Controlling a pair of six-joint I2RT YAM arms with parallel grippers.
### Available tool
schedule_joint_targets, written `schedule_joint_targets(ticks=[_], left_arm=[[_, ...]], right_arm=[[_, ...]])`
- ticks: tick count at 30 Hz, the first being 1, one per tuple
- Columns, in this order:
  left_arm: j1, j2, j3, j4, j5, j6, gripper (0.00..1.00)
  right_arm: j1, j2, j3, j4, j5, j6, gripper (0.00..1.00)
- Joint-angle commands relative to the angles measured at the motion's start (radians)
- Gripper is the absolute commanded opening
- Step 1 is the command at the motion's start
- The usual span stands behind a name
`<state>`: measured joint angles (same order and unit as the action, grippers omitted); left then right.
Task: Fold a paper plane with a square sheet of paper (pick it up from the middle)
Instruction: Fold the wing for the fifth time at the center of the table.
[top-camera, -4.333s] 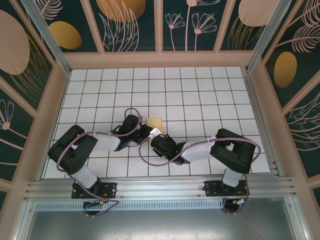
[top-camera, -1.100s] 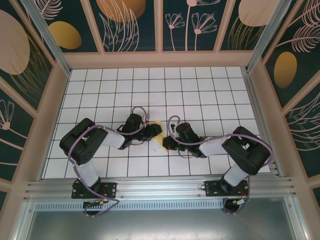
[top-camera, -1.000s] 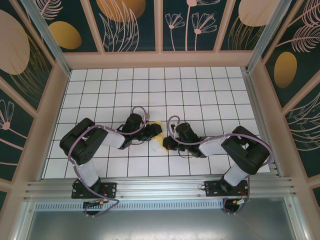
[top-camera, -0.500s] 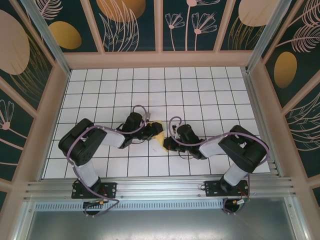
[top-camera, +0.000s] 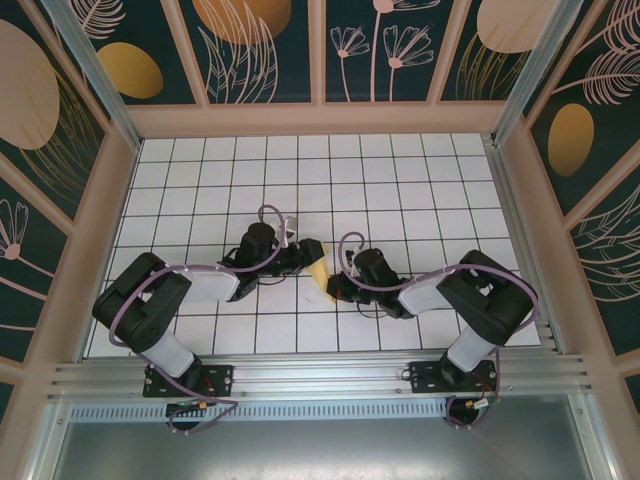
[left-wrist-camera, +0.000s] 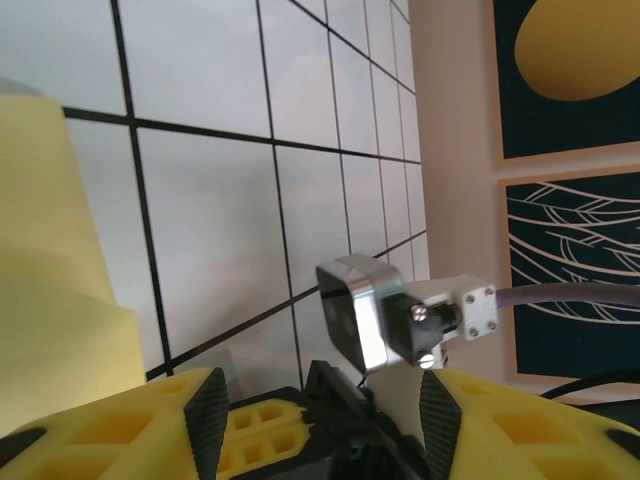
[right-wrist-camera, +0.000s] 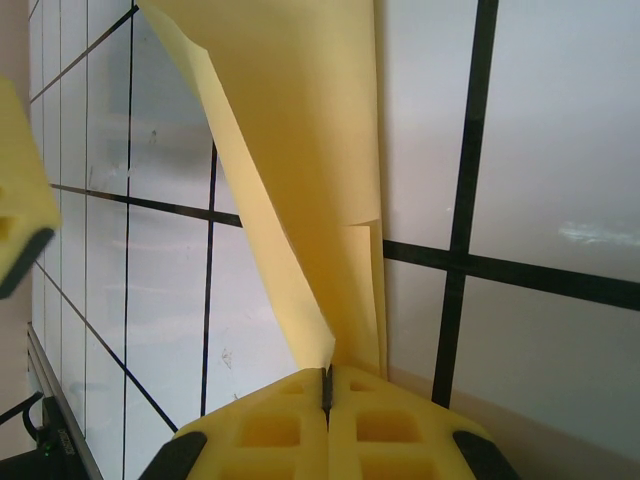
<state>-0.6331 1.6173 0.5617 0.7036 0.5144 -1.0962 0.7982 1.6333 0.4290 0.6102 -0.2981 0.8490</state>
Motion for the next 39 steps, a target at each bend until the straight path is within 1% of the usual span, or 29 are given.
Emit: schedule_joint_targets(ticks=[1,12,26,39], left_arm=[[0.003,0.024,-0.02,0.067,0.01,-0.011,0.55],[0.003,0.013,-0.025,0.077,-0.008,-0.021,0.54],[0.002,0.027,-0.023,0.069,-0.016,-0.014,0.53],[-0.013,0.072,-0.023,0.12,-0.004,-0.026,0.5]], right_arm=[[-0.008,0.037,-0.014,-0.079,0.008,0.007,0.0],[-0.008,0.033,-0.008,-0.108,-0.001,0.001,0.0],[-0.008,0.026,-0.027,-0.097,0.004,0.013,0.0],[-0.008,0.032,-0.036,-0.077,-0.004,0.014,0.0]])
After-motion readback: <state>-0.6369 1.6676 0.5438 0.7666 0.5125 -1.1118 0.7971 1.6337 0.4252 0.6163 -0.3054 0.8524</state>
